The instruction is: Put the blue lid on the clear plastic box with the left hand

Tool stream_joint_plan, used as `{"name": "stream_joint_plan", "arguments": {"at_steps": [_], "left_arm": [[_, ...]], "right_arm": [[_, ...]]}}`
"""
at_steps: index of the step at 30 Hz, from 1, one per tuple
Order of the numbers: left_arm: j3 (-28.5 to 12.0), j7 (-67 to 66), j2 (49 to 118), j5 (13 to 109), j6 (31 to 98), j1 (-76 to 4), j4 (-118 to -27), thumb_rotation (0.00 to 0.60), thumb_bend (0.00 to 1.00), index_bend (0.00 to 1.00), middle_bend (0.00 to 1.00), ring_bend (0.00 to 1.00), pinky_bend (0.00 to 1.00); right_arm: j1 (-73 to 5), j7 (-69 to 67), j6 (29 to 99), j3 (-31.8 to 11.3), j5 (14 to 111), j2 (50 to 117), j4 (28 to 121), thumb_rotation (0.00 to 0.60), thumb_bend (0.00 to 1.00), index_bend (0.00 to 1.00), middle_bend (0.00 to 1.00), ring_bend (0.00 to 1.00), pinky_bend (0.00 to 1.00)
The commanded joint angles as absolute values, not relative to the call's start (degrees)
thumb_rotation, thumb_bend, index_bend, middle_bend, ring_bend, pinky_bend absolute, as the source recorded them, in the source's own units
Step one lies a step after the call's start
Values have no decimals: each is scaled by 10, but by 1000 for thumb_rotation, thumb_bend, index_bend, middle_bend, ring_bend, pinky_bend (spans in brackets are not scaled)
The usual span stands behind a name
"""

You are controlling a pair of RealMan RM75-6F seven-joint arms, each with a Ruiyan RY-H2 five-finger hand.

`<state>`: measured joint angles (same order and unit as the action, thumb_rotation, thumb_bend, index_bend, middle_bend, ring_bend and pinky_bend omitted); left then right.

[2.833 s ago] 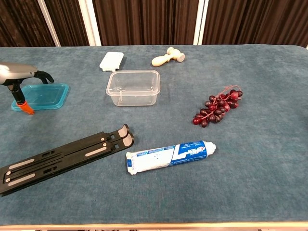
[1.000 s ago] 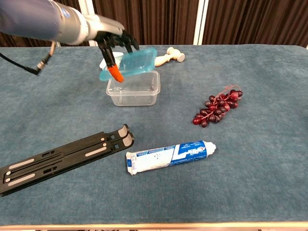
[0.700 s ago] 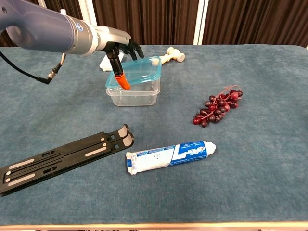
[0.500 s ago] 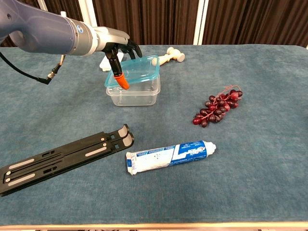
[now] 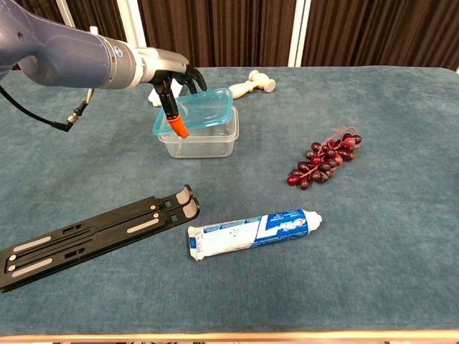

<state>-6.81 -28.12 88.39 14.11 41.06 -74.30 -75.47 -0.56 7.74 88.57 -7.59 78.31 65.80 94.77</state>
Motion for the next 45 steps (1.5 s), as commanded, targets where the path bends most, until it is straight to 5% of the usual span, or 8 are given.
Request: {"name": "stream_joint_plan", "arguments": {"at_steps": [1,45], "left_arm": [[-69,-280,886,144,406,-741,-751,600,277,139,333,0,48],[-74,-319,924,122,411,-747,-707,600,272,135,331,0,47]], "right_arm": [[-6,77,886,-76,784,658,948,600,292,165,40,21,0],[-5,75,885,-75,783,657,949,600,291,166,40,21,0]]}}
